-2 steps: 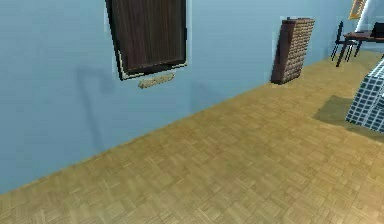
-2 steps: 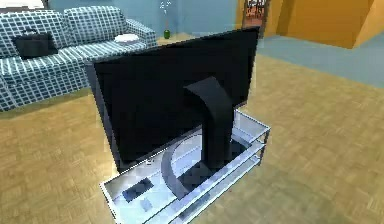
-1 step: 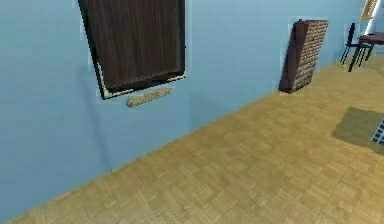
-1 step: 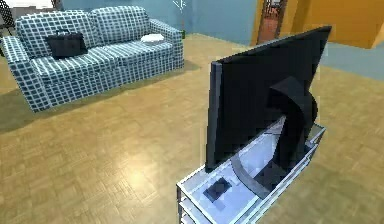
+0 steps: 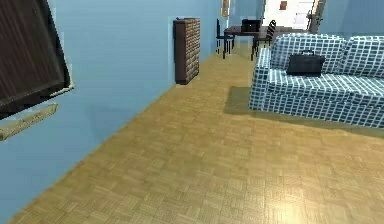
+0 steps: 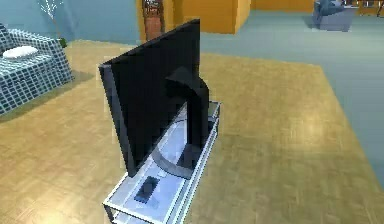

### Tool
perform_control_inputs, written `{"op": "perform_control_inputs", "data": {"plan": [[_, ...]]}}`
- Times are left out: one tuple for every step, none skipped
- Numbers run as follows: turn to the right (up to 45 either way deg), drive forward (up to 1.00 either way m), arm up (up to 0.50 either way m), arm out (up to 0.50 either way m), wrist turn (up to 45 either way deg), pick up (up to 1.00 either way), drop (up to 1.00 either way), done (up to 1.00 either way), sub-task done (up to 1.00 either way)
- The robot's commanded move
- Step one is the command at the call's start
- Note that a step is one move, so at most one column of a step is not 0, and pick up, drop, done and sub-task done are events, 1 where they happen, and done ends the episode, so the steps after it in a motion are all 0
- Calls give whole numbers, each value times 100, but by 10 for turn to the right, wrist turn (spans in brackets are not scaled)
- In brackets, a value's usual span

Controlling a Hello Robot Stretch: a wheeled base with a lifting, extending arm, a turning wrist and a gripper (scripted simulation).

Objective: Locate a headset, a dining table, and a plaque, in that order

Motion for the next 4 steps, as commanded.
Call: {"op": "perform_control_inputs", "data": {"plan": [[0,100,0,0,0,0,0,0,0],[0,100,0,0,0,0,0,0,0],[60,0,0,0,0,0,0,0,0],[0,50,0,0,0,0,0,0,0]]}}
